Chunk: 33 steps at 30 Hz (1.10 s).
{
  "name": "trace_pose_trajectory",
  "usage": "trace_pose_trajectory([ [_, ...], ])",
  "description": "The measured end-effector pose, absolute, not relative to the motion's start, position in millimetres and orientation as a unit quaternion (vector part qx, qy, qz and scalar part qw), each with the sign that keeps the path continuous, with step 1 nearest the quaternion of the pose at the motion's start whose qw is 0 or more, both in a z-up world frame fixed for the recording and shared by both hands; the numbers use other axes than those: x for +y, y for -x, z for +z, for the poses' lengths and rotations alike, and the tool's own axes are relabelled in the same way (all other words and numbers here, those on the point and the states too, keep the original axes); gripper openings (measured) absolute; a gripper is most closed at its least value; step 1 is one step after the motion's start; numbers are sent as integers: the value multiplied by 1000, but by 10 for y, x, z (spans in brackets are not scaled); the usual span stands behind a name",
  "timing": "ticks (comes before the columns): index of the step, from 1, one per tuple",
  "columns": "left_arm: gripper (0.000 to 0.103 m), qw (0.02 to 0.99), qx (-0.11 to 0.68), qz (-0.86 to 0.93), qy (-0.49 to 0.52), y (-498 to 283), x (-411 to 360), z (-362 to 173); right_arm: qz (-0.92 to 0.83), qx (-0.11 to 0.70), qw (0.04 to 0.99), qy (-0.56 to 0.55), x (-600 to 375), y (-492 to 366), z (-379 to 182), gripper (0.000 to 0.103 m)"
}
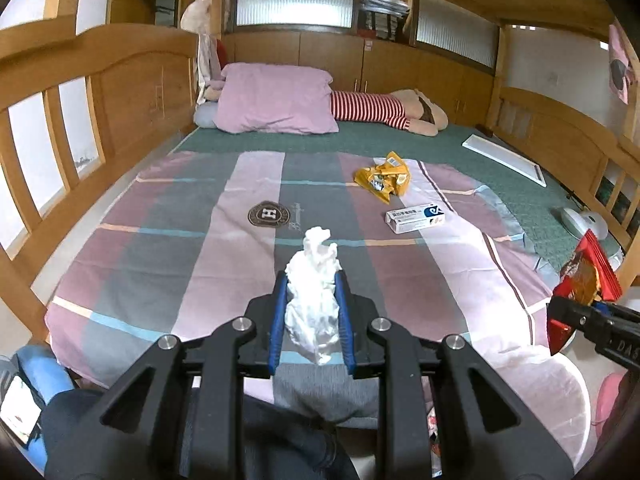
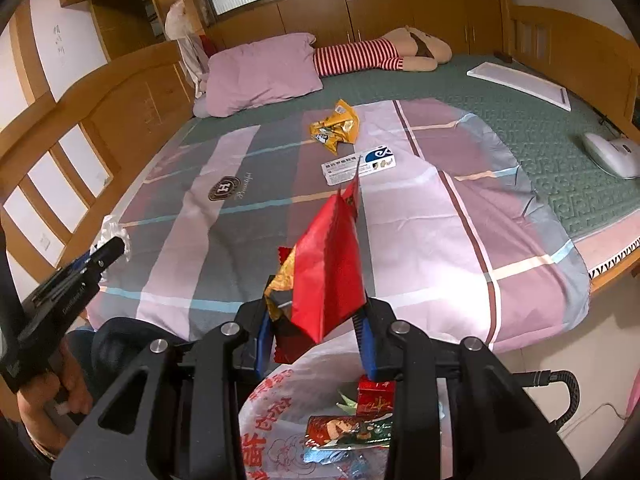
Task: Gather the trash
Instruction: 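Carry the tissue and red wrapper over the basket and open both grippers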
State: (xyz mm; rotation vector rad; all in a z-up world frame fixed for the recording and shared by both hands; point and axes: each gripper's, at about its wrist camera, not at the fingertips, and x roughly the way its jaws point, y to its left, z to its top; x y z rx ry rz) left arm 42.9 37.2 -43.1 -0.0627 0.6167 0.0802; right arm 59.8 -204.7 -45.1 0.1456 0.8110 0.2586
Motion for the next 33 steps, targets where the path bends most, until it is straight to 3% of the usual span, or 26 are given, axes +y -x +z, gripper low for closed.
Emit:
trace_pose_trajectory([
  [33,24,954,296,25,28,-221,322,-367,147,383,911,-51,-1796,-514,-330,35],
])
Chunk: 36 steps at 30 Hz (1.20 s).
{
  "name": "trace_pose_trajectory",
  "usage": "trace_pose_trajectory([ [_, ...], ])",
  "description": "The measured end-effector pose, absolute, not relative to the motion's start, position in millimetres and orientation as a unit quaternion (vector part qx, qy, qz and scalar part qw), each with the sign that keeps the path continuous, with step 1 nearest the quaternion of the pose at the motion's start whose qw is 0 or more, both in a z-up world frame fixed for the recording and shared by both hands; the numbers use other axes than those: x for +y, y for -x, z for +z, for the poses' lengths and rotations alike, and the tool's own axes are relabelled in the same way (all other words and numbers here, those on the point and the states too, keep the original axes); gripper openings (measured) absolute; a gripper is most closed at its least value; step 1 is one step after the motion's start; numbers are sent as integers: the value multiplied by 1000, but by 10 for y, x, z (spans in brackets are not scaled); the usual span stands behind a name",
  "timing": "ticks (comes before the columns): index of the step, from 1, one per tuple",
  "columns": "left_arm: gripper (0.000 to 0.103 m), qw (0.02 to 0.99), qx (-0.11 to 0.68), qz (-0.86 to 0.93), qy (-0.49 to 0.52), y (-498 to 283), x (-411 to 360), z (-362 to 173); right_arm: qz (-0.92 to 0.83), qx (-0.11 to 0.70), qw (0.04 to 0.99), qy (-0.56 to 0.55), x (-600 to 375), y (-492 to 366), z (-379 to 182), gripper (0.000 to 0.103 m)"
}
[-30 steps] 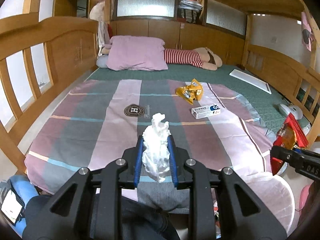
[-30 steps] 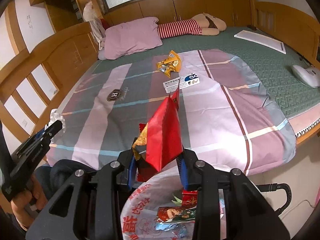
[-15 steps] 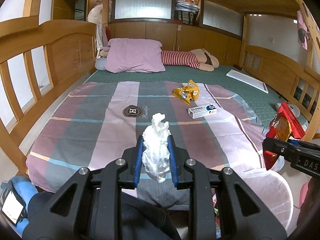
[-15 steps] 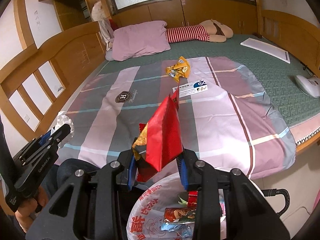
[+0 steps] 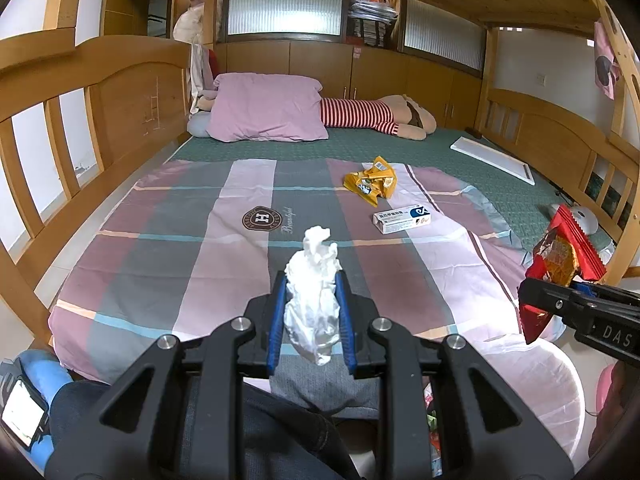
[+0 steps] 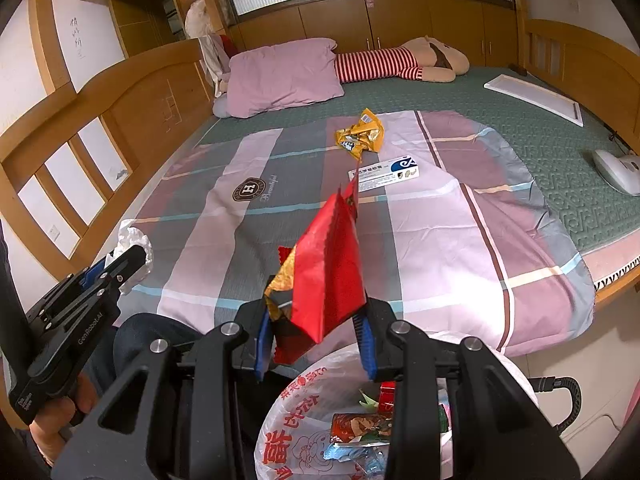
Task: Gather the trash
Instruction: 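Carry the tissue and red wrapper over the basket and open both grippers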
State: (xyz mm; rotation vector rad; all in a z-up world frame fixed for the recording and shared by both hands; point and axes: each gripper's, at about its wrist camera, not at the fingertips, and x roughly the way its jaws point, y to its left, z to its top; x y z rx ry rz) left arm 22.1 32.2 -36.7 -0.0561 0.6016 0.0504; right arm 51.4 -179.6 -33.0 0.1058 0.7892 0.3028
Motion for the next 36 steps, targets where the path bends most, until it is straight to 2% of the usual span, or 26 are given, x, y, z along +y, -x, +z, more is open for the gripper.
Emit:
trace_pose_trajectory([
  [11,24,952,303,14,37,-223,334,-401,135,392,910,-16,-1887,-407,-359,35],
  [20,24,949,313,-8,36,-238,225,-426,100,480,871,13,-2290,-202,-875,36],
  [22,24,948,317,-12,33,-244,189,-441,91,511,854,16,-2344,-174,-1032,44],
  [24,24,947,320,-18,31,-253,146,-459,82,527,846,15,-2391,-147,-1116,64],
  [26,24,945,323,-24,29,-256,105,-475,74,523,849,4,-2440,-136,-1104,70],
  [30,24,939,339,-47,27,-266,4,-553,62,487,869,-55,-2633,-126,-942,71],
  [36,24,905,393,-161,-8,-237,-467,-843,-12,373,914,-162,-3100,9,-539,76],
])
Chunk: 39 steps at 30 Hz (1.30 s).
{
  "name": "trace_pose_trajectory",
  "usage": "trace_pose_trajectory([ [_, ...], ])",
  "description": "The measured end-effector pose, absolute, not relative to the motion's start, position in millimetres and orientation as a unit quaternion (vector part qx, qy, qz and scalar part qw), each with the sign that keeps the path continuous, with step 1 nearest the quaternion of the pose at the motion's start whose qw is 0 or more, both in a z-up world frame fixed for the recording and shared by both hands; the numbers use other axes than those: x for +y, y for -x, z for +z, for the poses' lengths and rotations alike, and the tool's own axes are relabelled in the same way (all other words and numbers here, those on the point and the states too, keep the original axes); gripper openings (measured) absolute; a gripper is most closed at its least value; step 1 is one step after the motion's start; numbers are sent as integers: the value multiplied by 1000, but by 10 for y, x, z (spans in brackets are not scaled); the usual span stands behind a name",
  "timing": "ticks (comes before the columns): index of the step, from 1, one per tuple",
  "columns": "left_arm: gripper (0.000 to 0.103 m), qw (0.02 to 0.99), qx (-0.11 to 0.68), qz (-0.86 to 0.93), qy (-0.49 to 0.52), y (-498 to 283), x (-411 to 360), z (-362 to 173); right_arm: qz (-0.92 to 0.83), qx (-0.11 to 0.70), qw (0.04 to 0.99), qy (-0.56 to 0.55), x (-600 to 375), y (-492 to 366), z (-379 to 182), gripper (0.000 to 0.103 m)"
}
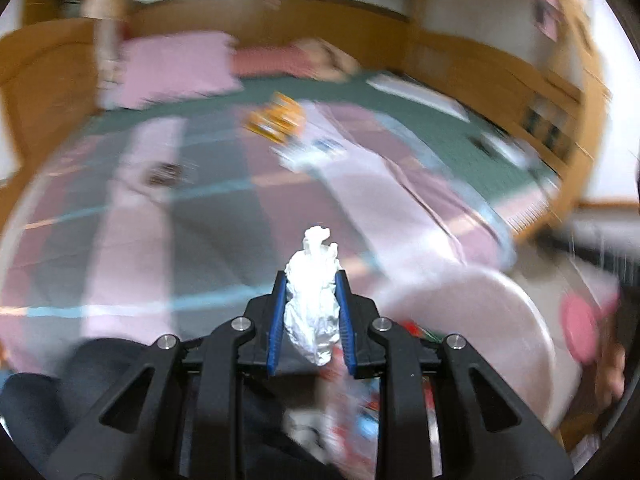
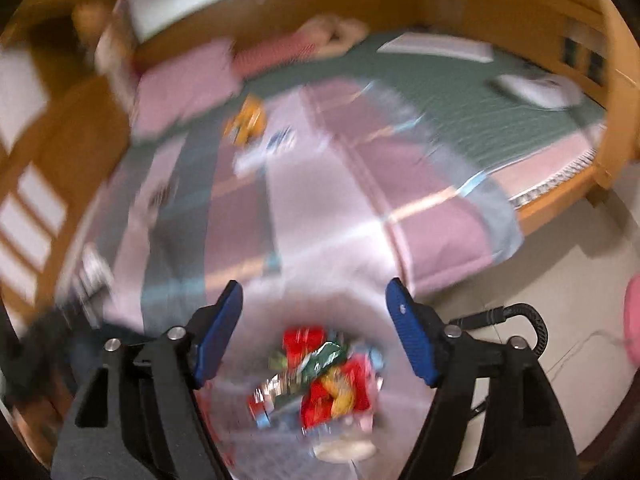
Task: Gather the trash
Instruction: 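Carry the tissue and red wrapper over the basket and open both grippers, then move both grippers from the basket toward the yellow bag and white box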
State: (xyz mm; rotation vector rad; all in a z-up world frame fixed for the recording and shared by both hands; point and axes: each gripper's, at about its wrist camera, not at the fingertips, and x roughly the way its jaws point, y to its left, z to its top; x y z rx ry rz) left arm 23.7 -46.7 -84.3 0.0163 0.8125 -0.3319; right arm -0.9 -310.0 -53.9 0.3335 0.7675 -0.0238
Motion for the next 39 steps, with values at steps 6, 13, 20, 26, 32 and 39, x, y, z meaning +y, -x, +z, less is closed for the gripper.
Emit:
trace_pose_trajectory([
  [6,26,850,430,-290,-86,-72,-1055,-1202,-49,337,922,-182,-3300,35,-395,76],
  [13,70,831,435,-327,-110,33,-1229,-1318,-46,351,913,-204,-3356,3,-478,76],
  [20,86,840,453,-297,-30,-190,-932,-1290,-35,356,912,-201,-3316,-20,-518,79],
  [26,93,865,443,-226,60,-433,-492,-1198,-31,362,913,-185,-3240,-92,-532,82],
  [32,93,898,429,-70,74,-937,-18,-1118,1,377,910,-171,-2960,-558,-532,83],
  [39,95,936,344,70,10,-1458,310,-958,43,408,901,-144,-2438,-1519,-706,83],
])
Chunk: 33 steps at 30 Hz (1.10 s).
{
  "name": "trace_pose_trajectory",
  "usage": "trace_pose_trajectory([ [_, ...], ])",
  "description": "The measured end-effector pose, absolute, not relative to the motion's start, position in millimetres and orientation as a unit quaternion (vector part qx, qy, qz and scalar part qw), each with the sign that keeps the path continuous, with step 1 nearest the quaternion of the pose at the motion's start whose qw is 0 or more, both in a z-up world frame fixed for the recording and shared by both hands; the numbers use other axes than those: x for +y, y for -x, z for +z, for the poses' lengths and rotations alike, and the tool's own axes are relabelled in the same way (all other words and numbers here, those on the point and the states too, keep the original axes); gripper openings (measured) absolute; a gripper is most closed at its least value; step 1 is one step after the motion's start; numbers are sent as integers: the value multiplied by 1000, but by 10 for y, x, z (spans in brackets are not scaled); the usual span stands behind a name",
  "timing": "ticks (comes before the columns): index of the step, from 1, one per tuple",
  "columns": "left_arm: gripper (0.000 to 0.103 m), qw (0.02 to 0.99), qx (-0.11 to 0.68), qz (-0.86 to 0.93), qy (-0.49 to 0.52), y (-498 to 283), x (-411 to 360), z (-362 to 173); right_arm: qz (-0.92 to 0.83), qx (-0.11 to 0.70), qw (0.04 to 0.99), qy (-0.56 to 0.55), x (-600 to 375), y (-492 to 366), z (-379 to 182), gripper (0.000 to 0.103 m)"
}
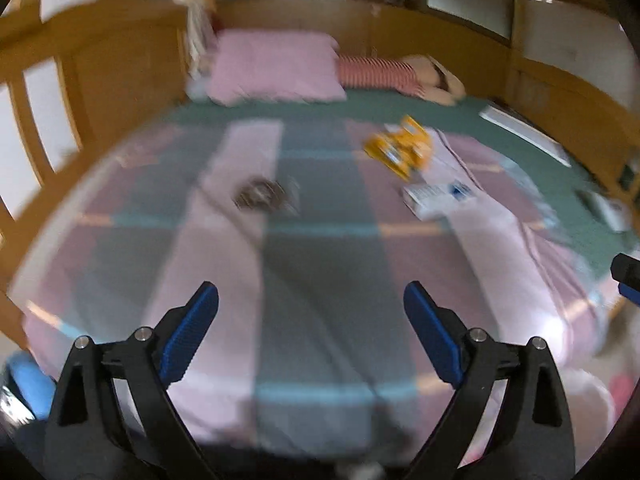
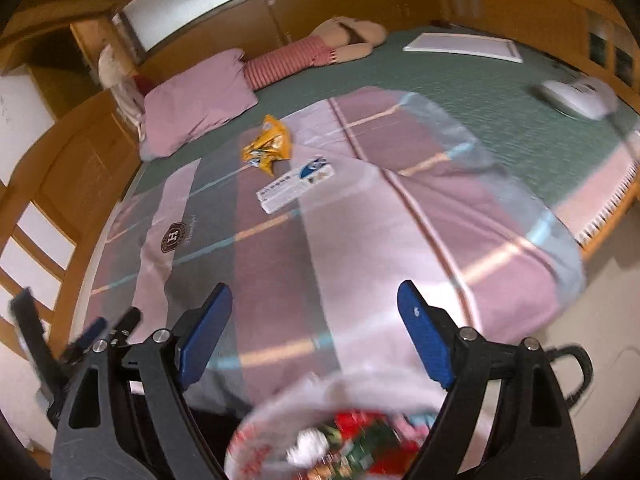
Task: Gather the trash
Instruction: 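Move both grippers from the basket toward the yellow bag and white box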
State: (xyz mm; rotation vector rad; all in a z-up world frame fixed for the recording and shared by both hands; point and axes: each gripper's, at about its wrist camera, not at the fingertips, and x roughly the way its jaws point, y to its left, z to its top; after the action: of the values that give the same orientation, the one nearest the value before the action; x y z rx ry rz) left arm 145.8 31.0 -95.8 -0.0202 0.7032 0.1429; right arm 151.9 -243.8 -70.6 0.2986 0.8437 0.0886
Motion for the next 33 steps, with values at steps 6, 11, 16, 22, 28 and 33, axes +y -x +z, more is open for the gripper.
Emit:
trace_pose_trajectory([
  [6,98,935,339,98,-18,-2077,415,-890,34,461,868,-181,-2149,-2514,-1044,83],
  [11,99,938,331,104,12,-2292,602,-973,-6,495,846,-198,-1957,-3434,-1397,83],
  [16,99,935,333,81,85,-2277,766,-1012,-79,506,829,-225,-2027,-4121,-1794,83],
  [22,99,923,357,112,87,-2326,869,-1091,-64,510,848,-129,-1775,-4379,-1914,60],
  [28,99,907,376,142,121,-2295,1028,-1176,107,550,823,-89,-1326,-4057,-1907,41],
  [33,99,892,387,180,151,-2202,1221,-1226,297,578,760,-15,-801,-3589,-1849,44],
])
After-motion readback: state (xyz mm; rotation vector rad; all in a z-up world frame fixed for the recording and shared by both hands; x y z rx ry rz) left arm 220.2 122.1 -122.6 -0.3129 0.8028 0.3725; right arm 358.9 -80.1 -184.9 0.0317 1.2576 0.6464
